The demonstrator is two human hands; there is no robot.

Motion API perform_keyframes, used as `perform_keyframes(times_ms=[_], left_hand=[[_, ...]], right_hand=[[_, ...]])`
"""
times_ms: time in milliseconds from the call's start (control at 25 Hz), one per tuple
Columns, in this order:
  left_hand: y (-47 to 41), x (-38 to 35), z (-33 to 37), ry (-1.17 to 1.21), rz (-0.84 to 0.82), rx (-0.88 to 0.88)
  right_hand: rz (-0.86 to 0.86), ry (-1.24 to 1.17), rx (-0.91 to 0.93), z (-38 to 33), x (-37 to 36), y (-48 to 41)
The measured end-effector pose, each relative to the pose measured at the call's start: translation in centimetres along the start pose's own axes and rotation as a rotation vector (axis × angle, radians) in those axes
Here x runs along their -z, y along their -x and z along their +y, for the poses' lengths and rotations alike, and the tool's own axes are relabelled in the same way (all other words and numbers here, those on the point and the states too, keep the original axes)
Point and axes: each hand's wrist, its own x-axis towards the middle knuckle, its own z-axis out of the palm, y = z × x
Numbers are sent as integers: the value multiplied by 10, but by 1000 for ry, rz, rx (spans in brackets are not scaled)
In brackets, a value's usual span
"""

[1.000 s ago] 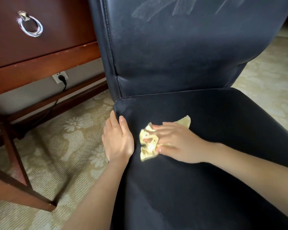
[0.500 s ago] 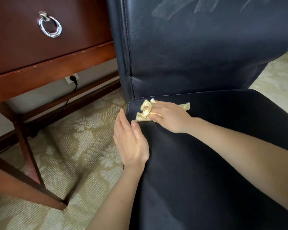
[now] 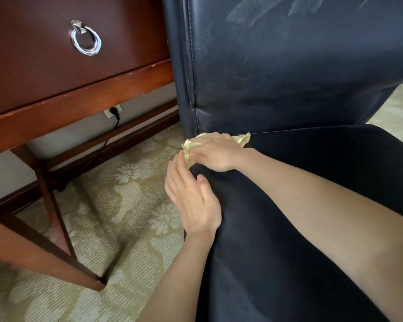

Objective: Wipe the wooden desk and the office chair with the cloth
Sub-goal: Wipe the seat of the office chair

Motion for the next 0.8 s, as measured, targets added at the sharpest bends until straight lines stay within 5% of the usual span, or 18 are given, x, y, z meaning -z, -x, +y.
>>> perform_keyframes(times_ms=[240, 480, 640, 800], left_hand=[[-1, 4, 0, -6, 48, -58], [-2, 2, -1, -66, -56, -126], [-1, -2, -4, -99, -150, -98], [-2, -3, -6, -88, -162, -28]], right_hand=[[52, -89, 198, -9, -13, 52], [124, -165, 162, -1, -19, 116], [157, -268, -4, 27, -13, 143], [140, -94, -300, 74, -5, 148]])
